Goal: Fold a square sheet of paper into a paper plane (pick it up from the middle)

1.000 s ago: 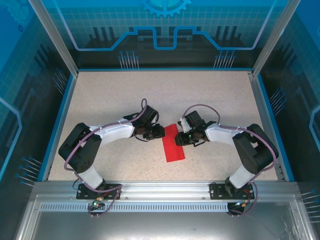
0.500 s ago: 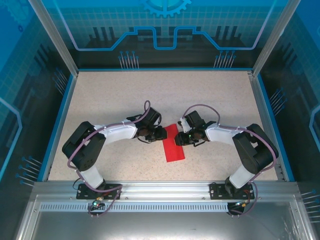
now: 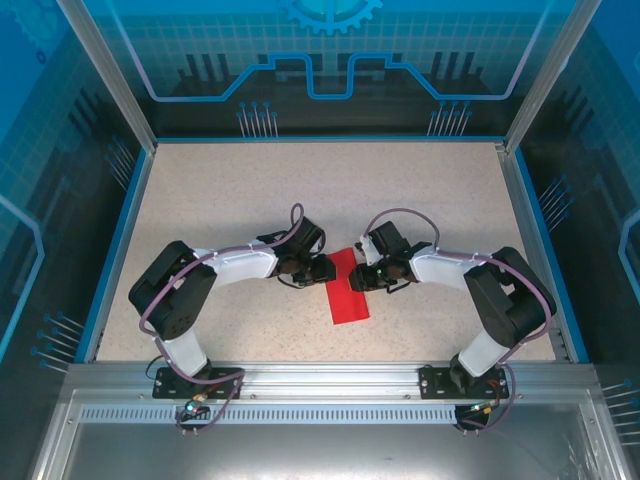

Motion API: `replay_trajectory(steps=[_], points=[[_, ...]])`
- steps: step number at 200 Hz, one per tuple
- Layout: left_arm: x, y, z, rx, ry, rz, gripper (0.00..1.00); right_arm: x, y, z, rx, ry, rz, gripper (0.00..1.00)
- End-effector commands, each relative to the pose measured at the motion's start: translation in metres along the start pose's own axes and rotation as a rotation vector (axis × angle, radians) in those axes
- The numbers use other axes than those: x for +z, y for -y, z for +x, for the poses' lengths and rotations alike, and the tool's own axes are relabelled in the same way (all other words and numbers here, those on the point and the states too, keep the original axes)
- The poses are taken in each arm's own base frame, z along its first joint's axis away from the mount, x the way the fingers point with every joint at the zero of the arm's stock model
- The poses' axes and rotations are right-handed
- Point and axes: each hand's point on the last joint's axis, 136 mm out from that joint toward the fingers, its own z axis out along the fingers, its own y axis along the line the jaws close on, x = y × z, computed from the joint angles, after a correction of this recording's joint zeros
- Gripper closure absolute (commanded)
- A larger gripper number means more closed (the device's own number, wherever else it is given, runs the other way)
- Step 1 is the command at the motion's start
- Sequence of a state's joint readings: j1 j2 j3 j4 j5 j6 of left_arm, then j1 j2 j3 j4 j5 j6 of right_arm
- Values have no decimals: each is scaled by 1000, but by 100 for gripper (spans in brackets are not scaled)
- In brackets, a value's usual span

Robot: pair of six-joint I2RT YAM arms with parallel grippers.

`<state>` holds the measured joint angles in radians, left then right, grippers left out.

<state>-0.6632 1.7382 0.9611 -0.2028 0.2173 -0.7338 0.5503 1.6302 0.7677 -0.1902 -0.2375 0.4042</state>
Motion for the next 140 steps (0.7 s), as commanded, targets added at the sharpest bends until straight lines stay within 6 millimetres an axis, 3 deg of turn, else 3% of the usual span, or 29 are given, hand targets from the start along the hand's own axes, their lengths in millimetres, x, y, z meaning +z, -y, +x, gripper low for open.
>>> replay_trajectory(steps=[1, 80, 140], points=[[3, 7, 4, 1, -19, 23, 72, 12, -3, 10, 3, -45, 7, 65], [14, 8, 9, 5, -41, 21, 76, 13, -1, 12, -3, -52, 15, 65], [21, -7, 15, -1, -60, -30, 80, 14, -1, 13, -5, -52, 15, 65]])
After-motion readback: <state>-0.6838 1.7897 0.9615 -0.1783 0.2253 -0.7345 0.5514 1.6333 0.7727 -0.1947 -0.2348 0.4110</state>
